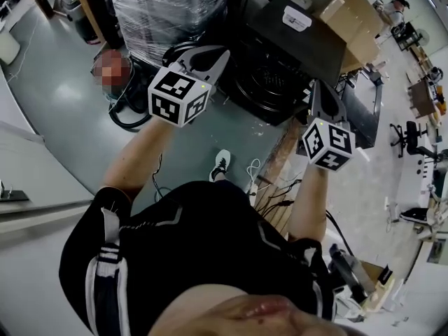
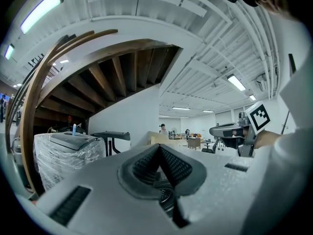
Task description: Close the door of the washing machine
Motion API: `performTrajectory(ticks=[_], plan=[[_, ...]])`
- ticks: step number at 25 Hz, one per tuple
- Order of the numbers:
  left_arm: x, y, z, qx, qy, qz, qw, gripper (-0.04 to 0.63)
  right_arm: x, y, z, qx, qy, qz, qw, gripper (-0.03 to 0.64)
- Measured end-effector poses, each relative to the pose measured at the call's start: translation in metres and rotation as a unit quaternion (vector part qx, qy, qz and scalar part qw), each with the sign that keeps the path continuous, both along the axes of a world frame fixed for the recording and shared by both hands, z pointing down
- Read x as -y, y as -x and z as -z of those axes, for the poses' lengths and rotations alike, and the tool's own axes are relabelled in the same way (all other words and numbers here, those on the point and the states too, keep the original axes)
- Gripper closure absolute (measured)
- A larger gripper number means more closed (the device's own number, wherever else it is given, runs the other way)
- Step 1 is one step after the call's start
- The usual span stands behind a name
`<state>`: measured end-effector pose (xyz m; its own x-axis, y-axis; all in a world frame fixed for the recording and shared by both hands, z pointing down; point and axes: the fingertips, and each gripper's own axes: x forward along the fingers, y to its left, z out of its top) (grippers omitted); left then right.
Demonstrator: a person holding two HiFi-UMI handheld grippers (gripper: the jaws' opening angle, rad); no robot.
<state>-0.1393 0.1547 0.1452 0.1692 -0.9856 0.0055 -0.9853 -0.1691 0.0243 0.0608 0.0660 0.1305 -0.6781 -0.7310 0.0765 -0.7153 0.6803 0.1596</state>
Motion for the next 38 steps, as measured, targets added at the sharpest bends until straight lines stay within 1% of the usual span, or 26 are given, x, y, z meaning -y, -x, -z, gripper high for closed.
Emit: performTrajectory(ticks=[4,8,12,16,23,26,30,33,36,38], plan=[[0.037,0.010,0.004,0.021,0.007,0.010,0.9997,0.592,0.039,0.012,0.003,-0.001,-0.011,0.009,1.000,0.612],[0.081,0.017,0.011,0.024,0.004,0.015,0.9996,0.592,0.085,0.016,0.004,0.003,-0.007,0.013,1.000,0.612],[0.123,0.011,0.017,0.059,-0.002,0.005,0.9983,0.592,0.127,0.013,0.004,0.013,0.000,0.015,1.000,0.612],[0.163,0.007,0.016,0.045,0.005,-0.001,0.9990,0.592,0.169,0.005,-0.002,0.027,0.011,0.008,1.000,0.612],[0.215,0.007,0.011,0.049,0.027,0.003,0.9984,0.592,0.218,0.003,-0.012,0.033,0.026,0.016,0.999,0.612],[0.233,0.008,0.003,0.044,0.036,0.003,0.9984,0.592,0.233,0.004,-0.016,0.031,0.026,0.020,0.999,0.612],[0.252,0.003,0.003,0.029,0.029,-0.004,0.9991,0.592,0.251,0.002,-0.018,0.043,0.029,0.015,0.999,0.612],[0.263,0.004,0.001,0.031,0.031,-0.015,0.9989,0.592,0.257,0.010,-0.021,0.038,0.033,0.017,0.999,0.612],[0.274,0.015,-0.007,0.030,0.034,-0.026,0.9986,0.592,0.258,0.021,-0.024,0.022,0.028,0.015,0.999,0.612],[0.281,0.029,-0.009,0.022,0.026,-0.030,0.9990,0.592,0.261,0.030,-0.023,0.019,0.023,0.006,1.000,0.612]])
